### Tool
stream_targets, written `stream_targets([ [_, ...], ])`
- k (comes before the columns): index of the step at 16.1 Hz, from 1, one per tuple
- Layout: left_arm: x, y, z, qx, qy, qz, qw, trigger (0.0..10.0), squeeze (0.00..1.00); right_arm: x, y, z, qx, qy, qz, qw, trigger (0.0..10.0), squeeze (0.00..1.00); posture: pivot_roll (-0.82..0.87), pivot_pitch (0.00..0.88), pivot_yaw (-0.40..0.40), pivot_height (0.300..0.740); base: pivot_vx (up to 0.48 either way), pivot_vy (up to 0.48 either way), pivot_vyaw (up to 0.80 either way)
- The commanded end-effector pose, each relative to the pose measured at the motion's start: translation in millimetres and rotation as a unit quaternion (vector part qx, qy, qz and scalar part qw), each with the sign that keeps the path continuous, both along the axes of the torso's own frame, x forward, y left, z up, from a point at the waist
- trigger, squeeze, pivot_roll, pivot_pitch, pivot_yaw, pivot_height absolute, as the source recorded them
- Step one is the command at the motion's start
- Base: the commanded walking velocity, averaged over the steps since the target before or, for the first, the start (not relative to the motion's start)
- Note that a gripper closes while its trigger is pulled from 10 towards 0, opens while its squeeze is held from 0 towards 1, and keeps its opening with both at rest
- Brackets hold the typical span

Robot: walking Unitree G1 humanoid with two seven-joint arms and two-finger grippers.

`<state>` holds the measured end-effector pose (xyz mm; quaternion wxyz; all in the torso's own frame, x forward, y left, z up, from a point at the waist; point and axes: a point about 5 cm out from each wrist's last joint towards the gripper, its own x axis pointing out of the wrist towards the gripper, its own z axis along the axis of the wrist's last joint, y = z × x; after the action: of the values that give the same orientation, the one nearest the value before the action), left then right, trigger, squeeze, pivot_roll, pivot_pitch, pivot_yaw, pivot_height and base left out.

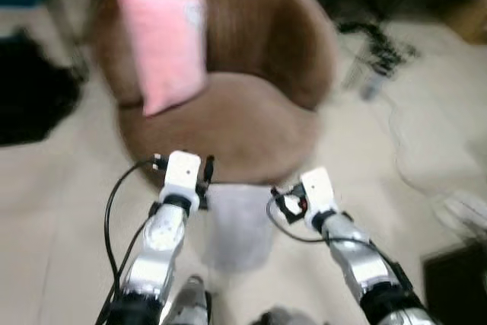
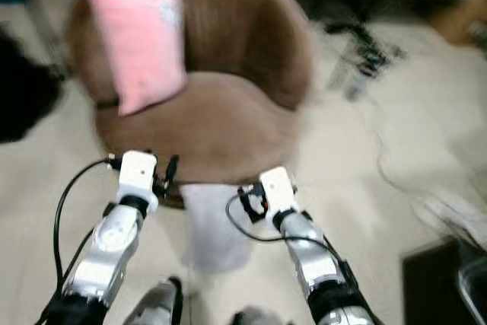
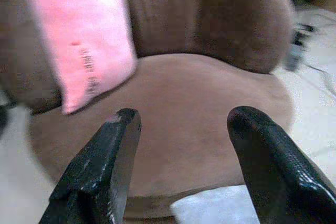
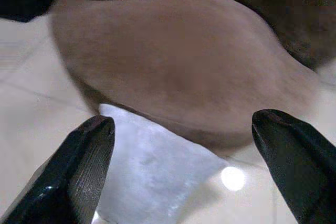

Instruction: Move the pillow to the sofa from floor

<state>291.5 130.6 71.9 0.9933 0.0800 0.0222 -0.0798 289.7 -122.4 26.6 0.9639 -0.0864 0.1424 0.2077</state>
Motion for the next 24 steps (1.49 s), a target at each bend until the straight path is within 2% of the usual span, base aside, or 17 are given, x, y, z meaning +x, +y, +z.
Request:
stream_targets([
  [1, -1.4, -7.4, 0, -0.01, 0.001, -0.007, 1.0, 10.0, 0.0, -0.9, -8.3, -1, -0.007, 0.004, -0.009, 1.0, 10.0, 0.02, -0.04, 0.173, -0.148, 0.74, 0.48, 0.0, 0.71],
  [3, -0.9, -6.4, -2, 0.006, 0.008, -0.005, 1.0, 10.0, 0.0, -0.5, -10.7, -2, -0.006, 0.007, -0.023, 1.0, 10.0, 0.0, -0.04, 0.166, -0.149, 0.74, 0.48, 0.0, 0.6],
  [4, 0.2, -5.0, -5, 0.018, 0.015, 0.0, 1.0, 10.0, 0.0, -0.6, -10.9, -1, -0.004, 0.006, -0.021, 1.0, 10.0, 0.0, -0.04, 0.164, -0.15, 0.74, 0.48, 0.0, 0.0],
  [6, 0.4, -6.2, -7, 0.009, 0.022, -0.003, 1.0, 10.0, 0.0, -1.1, -9.9, 0, -0.006, 0.0, -0.016, 1.0, 10.0, 0.0, -0.04, 0.163, -0.153, 0.74, 0.48, 0.0, 0.0],
  [12, -0.6, -7.8, -12, 0.055, 0.029, -0.008, 0.998, 10.0, 0.0, -3.8, -6.3, -2, -0.009, 0.003, -0.003, 1.0, 10.0, 0.0, -0.05, 0.18, -0.153, 0.74, 0.437, -0.096, 0.0],
  [18, -2.1, -11.7, -8, 0.062, 0.009, -0.015, 0.998, 10.0, 0.0, -5.1, -4.6, -4, -0.011, 0.009, 0.001, 1.0, 10.0, 0.0, -0.05, 0.187, -0.151, 0.74, 0.0, -0.07, 0.0],
  [21, -2.2, -17.4, -8, 0.083, 0.006, -0.03, 0.996, 10.0, 0.0, -5.3, -4.2, -4, -0.011, 0.01, 0.002, 1.0, 10.0, 0.0, -0.06, 0.189, -0.15, 0.74, 0.265, -0.396, 0.0],
  [24, -3.9, -22.5, -8, 0.082, 0.009, -0.042, 0.996, 10.0, 0.0, -5.9, -4.1, -5, -0.012, 0.012, 0.002, 1.0, 10.0, 0.0, -0.06, 0.19, -0.148, 0.74, 0.289, -0.381, 0.0],
])
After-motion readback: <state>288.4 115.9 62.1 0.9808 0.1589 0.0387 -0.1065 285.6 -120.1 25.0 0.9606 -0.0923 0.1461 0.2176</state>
